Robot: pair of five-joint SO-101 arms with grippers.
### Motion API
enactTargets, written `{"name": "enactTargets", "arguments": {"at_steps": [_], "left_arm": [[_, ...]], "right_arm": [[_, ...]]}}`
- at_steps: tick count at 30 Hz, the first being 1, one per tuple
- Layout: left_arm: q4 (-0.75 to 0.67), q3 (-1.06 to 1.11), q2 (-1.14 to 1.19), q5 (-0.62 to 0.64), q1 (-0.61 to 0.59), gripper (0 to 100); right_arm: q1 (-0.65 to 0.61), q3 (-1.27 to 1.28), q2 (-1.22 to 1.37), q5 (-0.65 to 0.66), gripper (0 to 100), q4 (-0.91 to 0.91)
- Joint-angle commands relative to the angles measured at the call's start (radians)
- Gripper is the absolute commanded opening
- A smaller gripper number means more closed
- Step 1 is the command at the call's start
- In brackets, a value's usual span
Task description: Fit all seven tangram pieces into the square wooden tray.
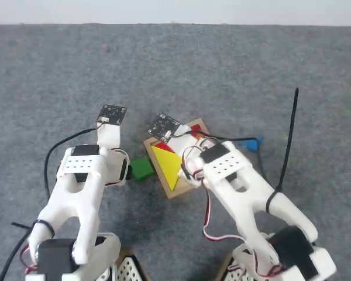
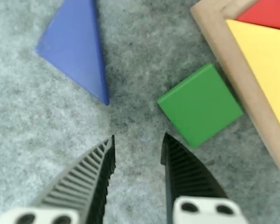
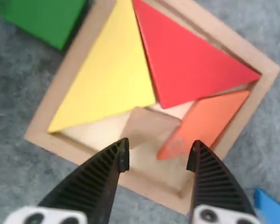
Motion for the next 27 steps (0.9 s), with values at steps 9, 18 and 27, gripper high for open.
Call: {"name": "enactTargets", "arguments": {"at_steps": [9, 18, 27], "left_arm": [[-0.018, -0.002, -0.035, -0.012, -0.003, 15], [-0.018, -0.002, -0.035, -0.015, -0.003, 15], [-0.018, -0.002, -0.035, -0.015, -0.003, 15]], "right_arm": [[-0.051, -0.017, 0.045, -0.029, 21.5, 0.030], [0.088, -0.141, 0.217, 0.014, 21.5, -0.016], [0.114, -0.218, 0.265, 0.012, 21.5, -0.030]]}}
